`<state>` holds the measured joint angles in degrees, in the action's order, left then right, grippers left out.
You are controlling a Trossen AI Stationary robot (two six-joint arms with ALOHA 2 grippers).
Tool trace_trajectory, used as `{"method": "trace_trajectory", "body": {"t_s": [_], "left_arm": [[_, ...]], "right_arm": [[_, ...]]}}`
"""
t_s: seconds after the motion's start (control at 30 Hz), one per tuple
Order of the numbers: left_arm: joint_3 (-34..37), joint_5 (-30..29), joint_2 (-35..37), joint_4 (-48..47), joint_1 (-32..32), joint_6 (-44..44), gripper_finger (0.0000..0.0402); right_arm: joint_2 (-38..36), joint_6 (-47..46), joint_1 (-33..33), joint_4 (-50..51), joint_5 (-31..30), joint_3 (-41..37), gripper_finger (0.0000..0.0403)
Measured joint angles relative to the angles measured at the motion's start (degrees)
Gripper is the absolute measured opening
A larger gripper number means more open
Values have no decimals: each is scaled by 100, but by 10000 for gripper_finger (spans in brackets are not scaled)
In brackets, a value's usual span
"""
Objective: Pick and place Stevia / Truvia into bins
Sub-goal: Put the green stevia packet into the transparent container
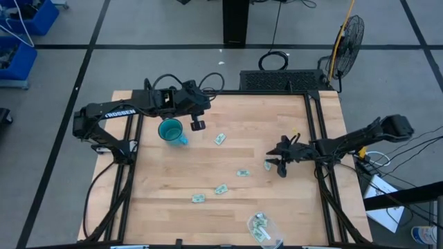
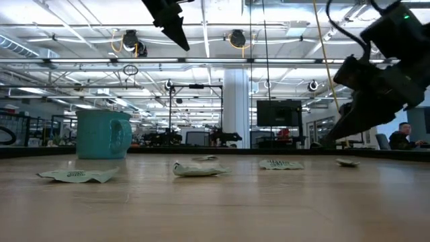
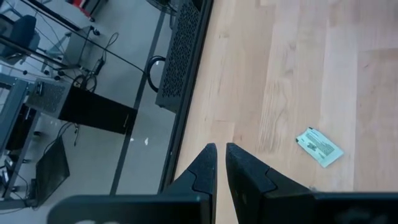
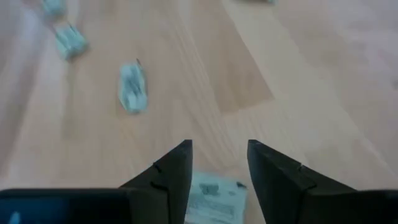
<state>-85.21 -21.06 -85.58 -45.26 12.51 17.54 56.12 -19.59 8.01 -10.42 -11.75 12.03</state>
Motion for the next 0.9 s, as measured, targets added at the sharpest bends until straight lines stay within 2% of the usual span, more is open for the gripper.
{"method": "trace_trajectory", "body": {"t_s": [0.17,0.3,0.4,0.53,0.67,0.9], "left_arm": [[0,0,0,25,0,0,42],[0,2,0,23,0,5,42],[0,2,0,18,0,19,42],[0,7,0,16,0,20,42],[0,7,0,11,0,13,42],[0,51,0,3,-2,13,42]], "right_arm": [[769,320,199,516,-48,788,147],[1442,250,406,1122,-459,1217,147],[1686,261,558,1319,-796,1456,147],[1705,5,664,1459,-1203,1470,146],[1653,-780,726,1613,-1199,1436,146],[1611,-371,1176,1423,-1249,1404,146]]}}
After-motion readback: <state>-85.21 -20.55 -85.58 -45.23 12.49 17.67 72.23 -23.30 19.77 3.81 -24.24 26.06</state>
